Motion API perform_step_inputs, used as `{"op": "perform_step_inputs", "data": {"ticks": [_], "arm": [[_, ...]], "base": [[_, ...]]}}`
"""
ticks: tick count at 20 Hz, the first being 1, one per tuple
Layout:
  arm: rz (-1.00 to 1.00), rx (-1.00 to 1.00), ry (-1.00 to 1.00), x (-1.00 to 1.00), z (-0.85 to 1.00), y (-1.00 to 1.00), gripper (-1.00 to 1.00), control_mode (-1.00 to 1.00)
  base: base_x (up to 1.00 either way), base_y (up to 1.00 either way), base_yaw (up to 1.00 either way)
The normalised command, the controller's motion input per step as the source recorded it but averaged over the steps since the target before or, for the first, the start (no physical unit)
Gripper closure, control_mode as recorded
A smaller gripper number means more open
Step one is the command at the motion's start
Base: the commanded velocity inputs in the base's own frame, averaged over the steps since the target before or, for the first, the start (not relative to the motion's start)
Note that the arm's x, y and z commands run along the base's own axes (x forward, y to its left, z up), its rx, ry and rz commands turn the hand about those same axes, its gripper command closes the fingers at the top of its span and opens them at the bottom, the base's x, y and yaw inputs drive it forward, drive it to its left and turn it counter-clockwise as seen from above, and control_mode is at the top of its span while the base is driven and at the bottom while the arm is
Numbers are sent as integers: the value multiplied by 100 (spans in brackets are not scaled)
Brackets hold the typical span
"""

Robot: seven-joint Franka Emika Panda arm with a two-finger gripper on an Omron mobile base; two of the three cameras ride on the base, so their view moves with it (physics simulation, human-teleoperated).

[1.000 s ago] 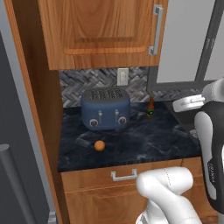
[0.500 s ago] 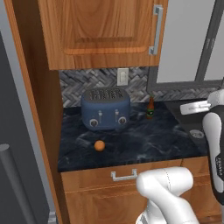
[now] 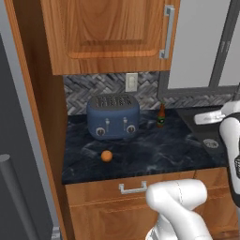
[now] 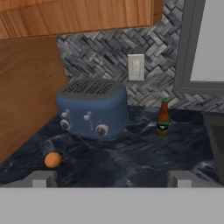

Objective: Place the beers on the top shelf of the fridge to keep them out of children's reach, and place the tangerine on lower shelves for easy access.

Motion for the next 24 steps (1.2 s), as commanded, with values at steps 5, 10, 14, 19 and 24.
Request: {"op": "perform_step_inputs", "data": {"ticks": [5, 10, 14, 19, 24], "arm": [[5, 0, 0, 48, -37, -11, -100, -100], [3, 0, -1, 47, -31, -9, -100, -100], [2, 0, -4, 50, -24, -5, -100, -100], [1, 0, -2, 51, -21, -6, -100, -100], [6, 0, 0, 50, -21, -22, -100, -100]], "base": [[0, 0, 0], [0, 0, 0], [0, 0, 0], [0, 0, 0], [0, 0, 0]]}}
